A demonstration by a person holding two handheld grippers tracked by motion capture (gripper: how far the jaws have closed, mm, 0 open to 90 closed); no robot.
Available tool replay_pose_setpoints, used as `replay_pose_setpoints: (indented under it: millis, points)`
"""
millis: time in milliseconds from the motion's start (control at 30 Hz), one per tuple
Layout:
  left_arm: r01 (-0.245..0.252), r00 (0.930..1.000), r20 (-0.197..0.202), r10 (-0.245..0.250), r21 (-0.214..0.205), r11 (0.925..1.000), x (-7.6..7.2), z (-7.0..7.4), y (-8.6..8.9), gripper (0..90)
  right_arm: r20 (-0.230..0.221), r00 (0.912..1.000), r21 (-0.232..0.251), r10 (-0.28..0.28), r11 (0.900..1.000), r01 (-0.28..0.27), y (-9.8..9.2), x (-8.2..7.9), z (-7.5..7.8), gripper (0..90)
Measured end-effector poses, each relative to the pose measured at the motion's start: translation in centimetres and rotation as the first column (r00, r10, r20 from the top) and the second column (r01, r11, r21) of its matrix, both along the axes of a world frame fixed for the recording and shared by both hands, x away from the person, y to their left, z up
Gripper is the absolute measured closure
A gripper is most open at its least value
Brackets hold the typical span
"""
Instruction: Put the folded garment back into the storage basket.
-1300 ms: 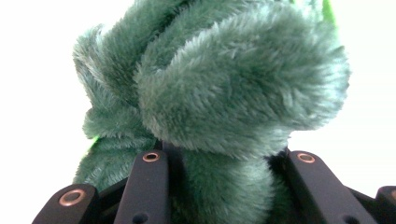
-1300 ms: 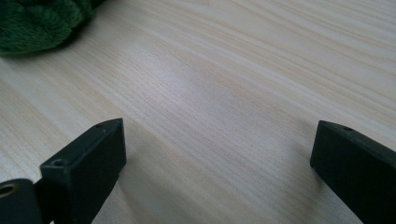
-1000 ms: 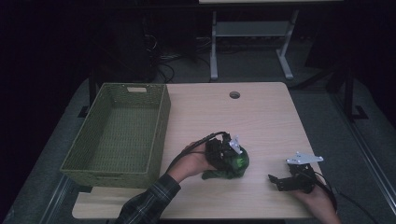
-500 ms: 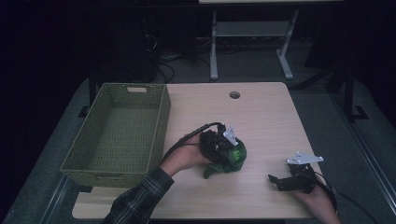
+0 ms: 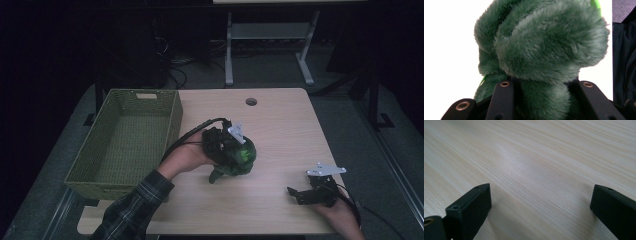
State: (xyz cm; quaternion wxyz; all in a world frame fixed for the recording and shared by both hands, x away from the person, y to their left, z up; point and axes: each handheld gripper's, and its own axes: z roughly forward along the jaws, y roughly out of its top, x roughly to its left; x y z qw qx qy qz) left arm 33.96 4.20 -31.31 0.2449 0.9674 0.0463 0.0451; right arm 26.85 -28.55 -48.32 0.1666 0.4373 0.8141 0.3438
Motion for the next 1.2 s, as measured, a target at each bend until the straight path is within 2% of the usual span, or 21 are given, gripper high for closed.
replay_pose_setpoints:
  millis: [167, 200, 233, 400, 467, 533, 567, 733, 767, 800, 833, 867, 900, 933, 967, 1000, 1033, 1067, 1100, 1133, 1200]
  points:
    - [-0.027, 0.9996, 0.011, 0.027, -0.014, 0.9995, 0.3, 2.1, 1.7, 64.0, 0.000, 1.0000, 0.000, -0.001, 1.0000, 0.001, 0.0, 0.0, 0.0, 3.3]
    - [-0.027, 0.9996, 0.011, 0.027, -0.014, 0.9995, 0.3, 2.1, 1.7, 63.9, 0.000, 1.0000, 0.000, -0.001, 1.0000, 0.001, 0.0, 0.0, 0.0, 3.3]
    - [-0.039, 0.9990, 0.022, 0.039, -0.010, 0.9992, 0.4, 2.8, 2.3, 64.0, 0.000, 1.0000, 0.000, -0.001, 1.0000, 0.001, 0.0, 0.0, 0.0, 3.3]
    - [-0.059, 0.9973, 0.046, 0.058, 0.011, 0.9982, 0.6, 4.4, 3.6, 63.9, 0.000, 1.0000, 0.000, -0.001, 1.0000, 0.001, 0.0, 0.0, 0.0, 3.3]
    - [-0.079, 0.9948, 0.066, 0.078, 0.020, 0.9967, 0.7, 5.7, 4.7, 63.9, 0.000, 1.0000, 0.000, -0.001, 1.0000, 0.001, 0.0, 0.0, 0.0, 3.4]
    - [-0.087, 0.9937, 0.072, 0.085, 0.017, 0.9961, 0.7, 6.1, 5.1, 63.9, 0.000, 1.0000, 0.000, -0.003, 1.0000, 0.003, 0.0, 0.0, 0.0, 3.6]
    - [-0.104, 0.9913, 0.083, 0.102, 0.020, 0.9944, 0.7, 6.9, 6.0, 63.9, 0.001, 1.0000, 0.000, -0.004, 1.0000, 0.004, 0.0, 0.0, 0.0, 3.8]
    - [-0.141, 0.9844, 0.107, 0.139, 0.007, 0.9900, 0.7, 8.3, 7.7, 63.9, 0.002, 1.0000, 0.000, -0.005, 1.0000, 0.005, 0.0, 0.0, 0.0, 3.9]
    - [-0.165, 0.9789, 0.123, 0.164, 0.005, 0.9862, 0.8, 9.0, 8.8, 63.9, 0.002, 1.0000, 0.000, -0.004, 1.0000, 0.004, 0.0, 0.0, 0.0, 3.9]
    - [-0.165, 0.9789, 0.123, 0.164, 0.005, 0.9862, 0.8, 9.0, 8.8, 64.0, 0.002, 1.0000, 0.000, -0.004, 1.0000, 0.004, 0.0, 0.0, 0.0, 3.9]
    - [-0.194, 0.9724, 0.131, 0.193, -0.004, 0.9810, 0.8, 9.5, 9.9, 63.9, 0.003, 1.0000, 0.000, -0.003, 1.0000, 0.003, -0.1, 0.0, 0.0, 4.0]
    - [-0.194, 0.9724, 0.131, 0.193, -0.004, 0.9810, 0.8, 9.5, 9.9, 63.9, 0.003, 1.0000, 0.000, -0.003, 1.0000, 0.003, -0.1, 0.0, 0.0, 4.0]
    - [-0.214, 0.9675, 0.135, 0.214, -0.013, 0.9767, 1.0, 10.0, 11.0, 63.9, 0.003, 1.0000, 0.000, -0.004, 1.0000, 0.004, -0.1, 0.0, 0.0, 4.0]
    - [-0.214, 0.9675, 0.135, 0.214, -0.013, 0.9767, 1.0, 10.0, 11.0, 63.9, 0.003, 1.0000, 0.000, -0.004, 1.0000, 0.004, -0.1, 0.0, 0.0, 4.0]
    - [-0.237, 0.9619, 0.136, 0.237, -0.014, 0.9713, 1.0, 10.2, 12.0, 63.9, 0.004, 1.0000, 0.000, -0.003, 1.0000, 0.003, -0.1, 0.0, 0.0, 4.1]
    - [-0.237, 0.9619, 0.136, 0.237, -0.014, 0.9713, 1.0, 10.2, 12.0, 63.9, 0.004, 1.0000, 0.000, -0.003, 1.0000, 0.003, -0.1, 0.0, 0.0, 4.1]
    - [-0.267, 0.9539, 0.136, 0.268, -0.023, 0.9634, 1.2, 10.2, 13.2, 63.9, 0.003, 1.0000, 0.000, -0.004, 1.0000, 0.004, -0.1, 0.0, 0.0, 4.1]
    - [-0.267, 0.9539, 0.136, 0.268, -0.023, 0.9634, 1.2, 10.2, 13.2, 63.9, 0.003, 1.0000, 0.000, -0.004, 1.0000, 0.004, -0.1, 0.0, 0.0, 4.1]
    - [-0.292, 0.9467, 0.134, 0.293, -0.028, 0.9560, 1.2, 10.1, 14.3, 63.9, 0.005, 1.0000, -0.001, -0.004, 1.0000, 0.004, -0.1, 0.0, 0.0, 4.1]
    - [-0.292, 0.9467, 0.134, 0.293, -0.028, 0.9560, 1.2, 10.1, 14.3, 63.9, 0.005, 1.0000, -0.001, -0.004, 1.0000, 0.004, -0.1, 0.0, 0.0, 4.1]
    - [-0.324, 0.9363, 0.134, 0.324, -0.028, 0.9457, 1.3, 9.9, 15.8, 63.9, 0.003, 1.0000, 0.000, -0.006, 1.0000, 0.006, -0.1, 0.0, 0.0, 4.1]
